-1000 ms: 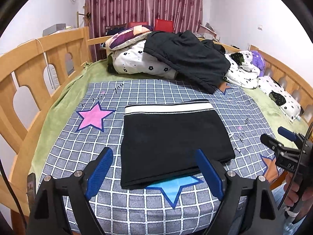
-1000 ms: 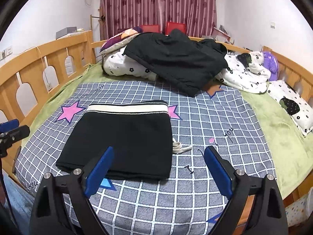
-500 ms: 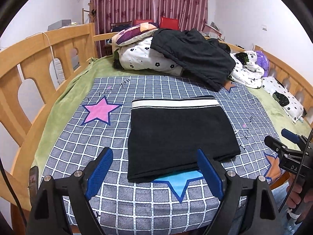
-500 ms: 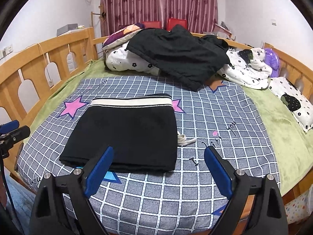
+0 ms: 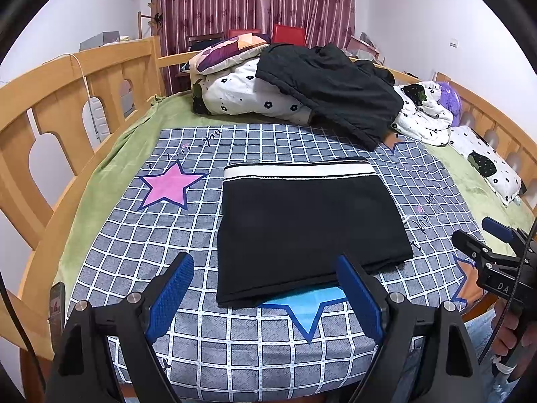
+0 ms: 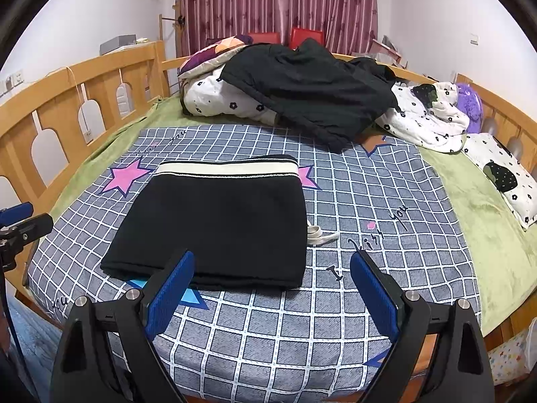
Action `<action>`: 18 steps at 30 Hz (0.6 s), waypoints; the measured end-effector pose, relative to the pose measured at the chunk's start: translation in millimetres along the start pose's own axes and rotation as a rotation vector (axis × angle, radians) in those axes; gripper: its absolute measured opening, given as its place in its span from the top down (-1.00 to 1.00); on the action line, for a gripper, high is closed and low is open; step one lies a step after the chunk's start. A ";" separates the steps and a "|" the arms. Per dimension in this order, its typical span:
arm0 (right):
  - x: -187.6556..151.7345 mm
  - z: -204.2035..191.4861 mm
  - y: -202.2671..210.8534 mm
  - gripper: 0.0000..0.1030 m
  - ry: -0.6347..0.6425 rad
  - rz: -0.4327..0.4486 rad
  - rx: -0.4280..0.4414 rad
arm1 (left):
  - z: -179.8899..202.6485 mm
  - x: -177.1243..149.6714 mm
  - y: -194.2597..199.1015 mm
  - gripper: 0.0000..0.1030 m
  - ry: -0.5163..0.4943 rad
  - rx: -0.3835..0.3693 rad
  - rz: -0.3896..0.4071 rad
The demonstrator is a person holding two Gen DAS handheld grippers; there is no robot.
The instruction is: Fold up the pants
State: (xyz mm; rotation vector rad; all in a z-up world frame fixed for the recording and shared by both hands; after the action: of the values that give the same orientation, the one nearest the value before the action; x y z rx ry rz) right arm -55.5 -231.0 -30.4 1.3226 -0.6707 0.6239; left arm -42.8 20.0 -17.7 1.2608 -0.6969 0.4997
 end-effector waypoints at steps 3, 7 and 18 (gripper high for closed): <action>-0.4 2.7 -0.4 -0.80 -0.010 -0.002 0.000 | 2.3 -0.3 -0.1 -0.68 -0.006 -0.001 0.000; -1.4 6.5 -1.9 -0.80 -0.013 -0.005 -0.006 | 4.0 -0.7 -1.8 -0.68 -0.011 0.000 -0.003; -4.4 8.7 -4.1 -0.80 -0.013 -0.009 -0.016 | 3.8 -1.0 -3.9 -0.68 -0.012 0.003 -0.005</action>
State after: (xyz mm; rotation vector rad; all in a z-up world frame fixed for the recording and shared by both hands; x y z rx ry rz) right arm -56.1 -240.3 -35.4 1.3152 -0.6790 0.6017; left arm -41.5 15.4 -20.5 1.2691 -0.7029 0.4901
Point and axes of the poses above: each gripper's, at about its wrist camera, not at the fingertips, and y roughly against the way its jaws point, z to its right, x to its top, the point moved 3 cm from there along -y, roughly the way its jaws point, and after that the axes turned 10 degrees about -x, right-handed, at the moved point
